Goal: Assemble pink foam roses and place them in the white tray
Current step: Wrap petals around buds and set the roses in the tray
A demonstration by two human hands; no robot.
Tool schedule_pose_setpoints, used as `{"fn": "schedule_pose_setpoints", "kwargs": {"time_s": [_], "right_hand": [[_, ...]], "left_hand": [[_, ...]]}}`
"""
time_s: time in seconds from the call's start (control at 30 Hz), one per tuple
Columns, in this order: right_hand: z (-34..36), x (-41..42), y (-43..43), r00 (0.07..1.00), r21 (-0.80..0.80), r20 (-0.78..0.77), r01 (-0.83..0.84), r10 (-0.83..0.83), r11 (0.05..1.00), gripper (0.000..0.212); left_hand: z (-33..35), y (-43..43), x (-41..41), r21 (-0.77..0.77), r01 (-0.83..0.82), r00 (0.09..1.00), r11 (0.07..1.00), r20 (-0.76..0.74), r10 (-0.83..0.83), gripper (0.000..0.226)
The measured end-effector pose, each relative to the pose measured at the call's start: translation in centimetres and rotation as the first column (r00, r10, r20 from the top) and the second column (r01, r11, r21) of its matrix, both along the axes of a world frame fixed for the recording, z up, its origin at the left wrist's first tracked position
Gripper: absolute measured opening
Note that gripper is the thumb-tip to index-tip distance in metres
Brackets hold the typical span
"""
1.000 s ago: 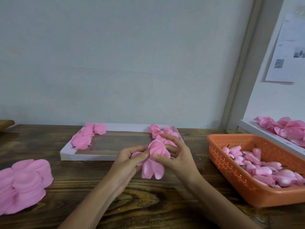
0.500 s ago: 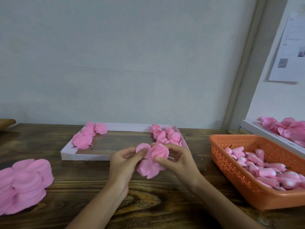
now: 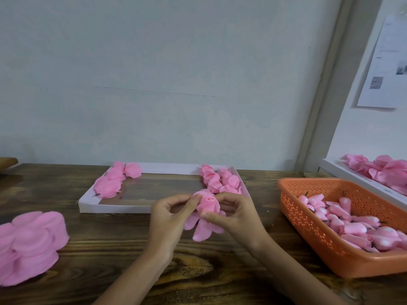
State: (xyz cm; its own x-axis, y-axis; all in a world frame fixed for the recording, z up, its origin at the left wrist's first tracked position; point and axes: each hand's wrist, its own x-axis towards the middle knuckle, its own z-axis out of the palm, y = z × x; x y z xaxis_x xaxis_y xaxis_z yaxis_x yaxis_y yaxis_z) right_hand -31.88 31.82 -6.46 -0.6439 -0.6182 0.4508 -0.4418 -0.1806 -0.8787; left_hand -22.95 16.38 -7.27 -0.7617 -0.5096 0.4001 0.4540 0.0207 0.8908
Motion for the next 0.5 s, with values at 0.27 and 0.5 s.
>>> {"fn": "schedule_pose_setpoints", "kwargs": {"time_s": [0.27,0.5], "right_hand": [[0.1,-0.1,0.1,0.992,-0.025,-0.057,0.108,-0.109,0.994,0.057],[0.1,-0.8,0.2,0.997,-0.066,-0.067,0.043,-0.048,0.997,0.034]], "left_hand": [[0.3,-0.2,0.0,-0.126,0.090,0.996,0.988,-0.014,-0.093,0.026],[0.7,-1.1,0.0,-0.048,0.194,0.981,0.980,0.038,-0.193,0.036]]}}
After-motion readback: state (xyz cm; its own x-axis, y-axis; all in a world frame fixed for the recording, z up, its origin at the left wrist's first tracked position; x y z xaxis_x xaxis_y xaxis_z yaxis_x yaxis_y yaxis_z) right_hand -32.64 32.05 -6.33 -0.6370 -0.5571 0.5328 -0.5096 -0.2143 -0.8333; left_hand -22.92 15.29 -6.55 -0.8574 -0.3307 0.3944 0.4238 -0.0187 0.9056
